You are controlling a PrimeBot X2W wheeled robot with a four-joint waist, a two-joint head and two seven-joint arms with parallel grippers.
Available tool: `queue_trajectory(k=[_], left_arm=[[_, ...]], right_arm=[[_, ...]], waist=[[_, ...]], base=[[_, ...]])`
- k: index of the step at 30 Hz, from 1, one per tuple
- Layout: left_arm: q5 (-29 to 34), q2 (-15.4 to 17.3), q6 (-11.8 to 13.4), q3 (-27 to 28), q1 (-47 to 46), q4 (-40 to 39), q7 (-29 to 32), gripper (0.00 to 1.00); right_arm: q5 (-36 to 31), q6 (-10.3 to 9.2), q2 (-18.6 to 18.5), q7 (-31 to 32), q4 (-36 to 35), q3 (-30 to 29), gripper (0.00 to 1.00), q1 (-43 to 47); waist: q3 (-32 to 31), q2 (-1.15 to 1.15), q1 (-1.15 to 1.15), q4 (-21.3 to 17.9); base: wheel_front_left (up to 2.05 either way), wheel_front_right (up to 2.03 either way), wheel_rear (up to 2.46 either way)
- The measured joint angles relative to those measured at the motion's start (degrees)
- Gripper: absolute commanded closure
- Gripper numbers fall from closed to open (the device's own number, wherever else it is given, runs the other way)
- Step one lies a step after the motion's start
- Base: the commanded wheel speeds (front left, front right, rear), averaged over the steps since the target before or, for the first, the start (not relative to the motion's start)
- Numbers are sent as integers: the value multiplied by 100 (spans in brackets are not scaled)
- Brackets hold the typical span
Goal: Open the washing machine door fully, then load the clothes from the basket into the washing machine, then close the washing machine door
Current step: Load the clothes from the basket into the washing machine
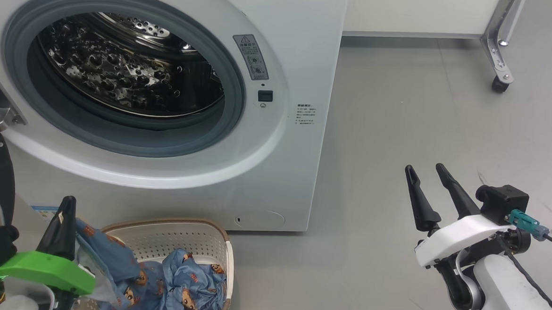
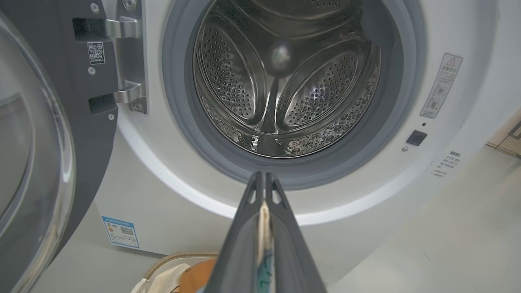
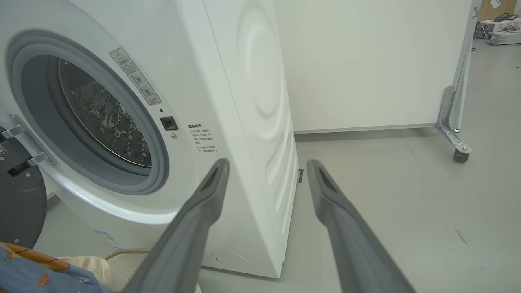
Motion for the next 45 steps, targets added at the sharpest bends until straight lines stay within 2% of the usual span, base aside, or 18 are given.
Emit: queue_trajectory(k=[8,20,26,34,45], left_arm=[[223,-7,122,246,157,-615,-1,100],[365,-15,236,290,514,-1058,-1,100],[563,137,236,294,469,-1255,-1,100],[680,398,261,514,-352,-1668,1,100],[633,447,260,617,-1191,-1792,320,100]], right_arm=[[4,0,-40,0,-56,0,0,5],[4,0,-99,0,-83,83,0,120],[5,0,-160,0,-135,148,0,117],[5,0,-165,0,-187,259,0,96],[5,0,-170,0,-304,278,0,-173]], waist=[[-70,0,0,32],[-117,0,0,17],[-14,0,0,-6],[231,0,0,-117],[694,0,0,-368]], base=[[0,0,0],[0,0,0],[0,0,0],[0,0,0],[0,0,0]])
